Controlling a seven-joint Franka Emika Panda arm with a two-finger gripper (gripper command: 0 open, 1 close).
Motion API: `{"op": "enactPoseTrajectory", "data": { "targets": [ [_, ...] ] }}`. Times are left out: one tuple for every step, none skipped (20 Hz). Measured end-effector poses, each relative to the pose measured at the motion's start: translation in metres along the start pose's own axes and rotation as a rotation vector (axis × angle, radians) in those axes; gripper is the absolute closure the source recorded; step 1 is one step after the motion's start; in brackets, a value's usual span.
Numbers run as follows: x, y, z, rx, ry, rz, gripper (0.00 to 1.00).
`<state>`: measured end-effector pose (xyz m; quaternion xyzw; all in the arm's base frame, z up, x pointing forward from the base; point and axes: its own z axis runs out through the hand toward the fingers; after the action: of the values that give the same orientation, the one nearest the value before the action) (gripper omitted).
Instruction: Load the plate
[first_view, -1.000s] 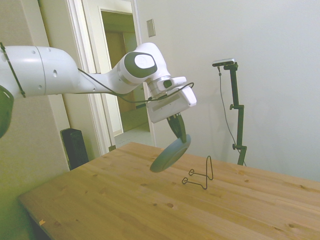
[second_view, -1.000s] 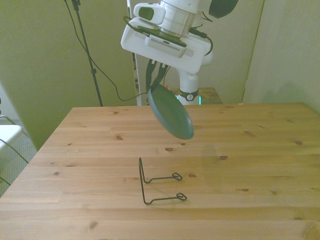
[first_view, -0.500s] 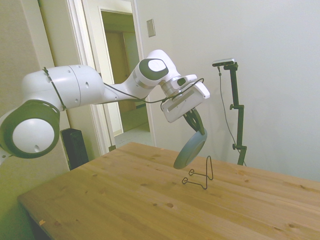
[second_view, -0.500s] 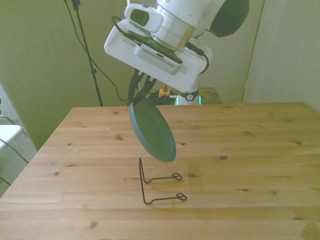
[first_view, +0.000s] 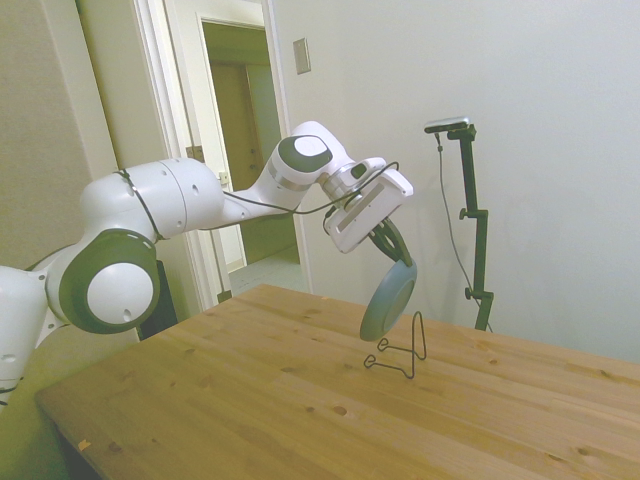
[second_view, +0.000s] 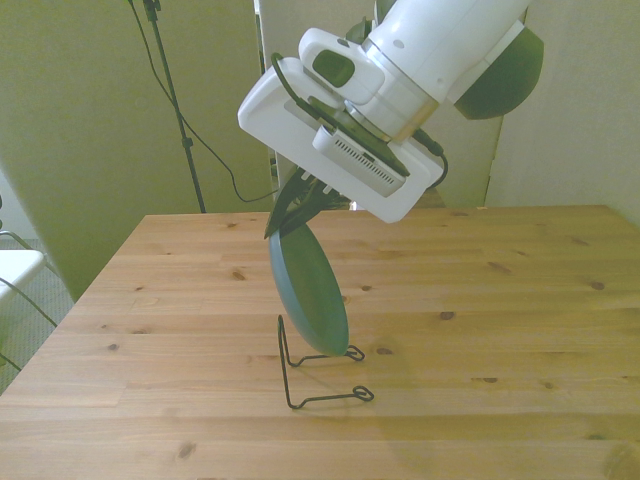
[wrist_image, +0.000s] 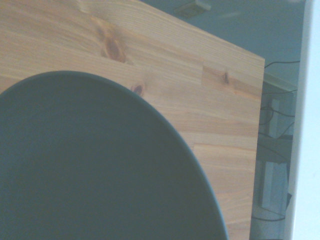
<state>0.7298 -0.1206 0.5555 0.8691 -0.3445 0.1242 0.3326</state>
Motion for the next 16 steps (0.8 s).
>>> {"op": "enactPoseTrajectory", "data": {
  "targets": [
    [0.0,-0.004,0.0,-0.005,0.008,-0.003,1.0],
    [-0.001,-0.008,0.0,-0.013,0.015,-0.007,1.0],
    [-0.002,-0.011,0.001,-0.018,0.02,-0.011,1.0],
    [-0.002,-0.014,0.002,-0.022,0.023,-0.014,1.0],
    [-0.003,-0.017,0.004,-0.026,0.025,-0.016,1.0],
    [-0.003,-0.02,0.006,-0.028,0.025,-0.018,1.0],
    [-0.004,-0.022,0.008,-0.031,0.024,-0.02,1.0],
    [-0.004,-0.024,0.011,-0.034,0.023,-0.022,1.0],
    [-0.005,-0.027,0.014,-0.037,0.022,-0.024,1.0],
    [-0.005,-0.029,0.016,-0.039,0.022,-0.025,1.0],
    [-0.005,-0.031,0.017,-0.041,0.023,-0.025,1.0],
    [-0.005,-0.032,0.019,-0.043,0.023,-0.026,1.0],
    [-0.005,-0.034,0.021,-0.045,0.023,-0.026,1.0],
    [-0.005,-0.036,0.023,-0.047,0.024,-0.027,1.0],
    [-0.005,-0.037,0.024,-0.048,0.025,-0.027,1.0],
    [-0.005,-0.038,0.026,-0.051,0.025,-0.029,1.0]
  ]
}}
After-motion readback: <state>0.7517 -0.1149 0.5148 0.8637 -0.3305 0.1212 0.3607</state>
